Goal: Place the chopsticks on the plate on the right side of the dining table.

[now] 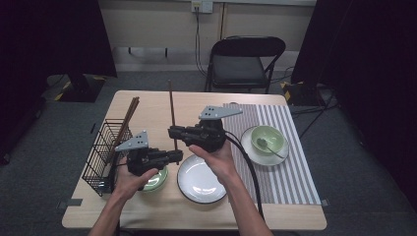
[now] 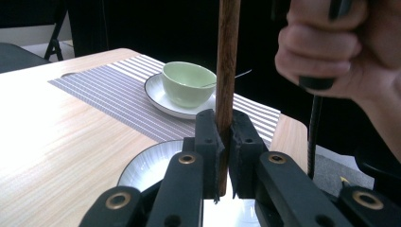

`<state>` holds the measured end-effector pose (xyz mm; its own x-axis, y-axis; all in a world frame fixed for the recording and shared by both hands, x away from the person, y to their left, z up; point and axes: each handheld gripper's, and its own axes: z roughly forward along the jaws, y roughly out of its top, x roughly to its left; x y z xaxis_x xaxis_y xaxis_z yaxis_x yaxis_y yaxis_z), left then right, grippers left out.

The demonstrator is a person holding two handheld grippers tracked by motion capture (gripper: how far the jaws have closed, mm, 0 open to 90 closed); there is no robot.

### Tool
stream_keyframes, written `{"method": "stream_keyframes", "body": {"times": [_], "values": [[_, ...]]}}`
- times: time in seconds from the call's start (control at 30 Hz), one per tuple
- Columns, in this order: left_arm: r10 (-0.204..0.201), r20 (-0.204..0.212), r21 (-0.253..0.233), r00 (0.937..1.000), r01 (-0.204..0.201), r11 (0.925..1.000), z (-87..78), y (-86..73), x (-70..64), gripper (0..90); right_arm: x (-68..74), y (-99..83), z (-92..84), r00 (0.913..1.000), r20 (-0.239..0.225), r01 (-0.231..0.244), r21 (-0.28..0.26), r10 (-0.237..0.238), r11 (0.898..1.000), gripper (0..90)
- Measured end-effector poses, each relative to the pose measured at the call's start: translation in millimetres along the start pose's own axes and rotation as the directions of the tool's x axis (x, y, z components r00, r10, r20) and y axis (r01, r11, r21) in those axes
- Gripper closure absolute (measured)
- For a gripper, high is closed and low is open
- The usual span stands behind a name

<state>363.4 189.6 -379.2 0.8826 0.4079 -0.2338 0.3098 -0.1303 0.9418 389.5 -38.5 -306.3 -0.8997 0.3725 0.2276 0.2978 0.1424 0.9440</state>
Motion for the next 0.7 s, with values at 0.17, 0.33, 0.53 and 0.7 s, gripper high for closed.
{"method": "stream_keyframes", "body": {"times": [0.17,0.33,0.53,0.7], "values": [[-0.010,-0.006,-0.013,0.9999,0.009,0.9999,-2.7,0.3,1.2,83.9,-0.5,-7.5,3.5,0.9999,-0.009,-0.009,0.003,0.010,1.000,82.2],[-0.009,-0.007,-0.014,0.9999,0.009,0.9999,-3.0,0.6,1.2,83.9,-0.8,-13.5,6.2,0.9998,-0.014,-0.012,0.011,0.012,1.000,82.4],[-0.005,-0.005,-0.013,1.0000,0.005,0.9999,-3.0,0.7,1.2,83.9,-0.6,-15.9,6.6,0.9999,-0.014,-0.006,0.014,0.007,1.000,83.4],[-0.013,-0.009,-0.019,0.9999,0.013,0.9997,-3.2,0.7,1.7,81.3,-1.9,-15.7,4.1,0.9999,-0.010,-0.007,0.004,0.007,1.000,84.2]]}}
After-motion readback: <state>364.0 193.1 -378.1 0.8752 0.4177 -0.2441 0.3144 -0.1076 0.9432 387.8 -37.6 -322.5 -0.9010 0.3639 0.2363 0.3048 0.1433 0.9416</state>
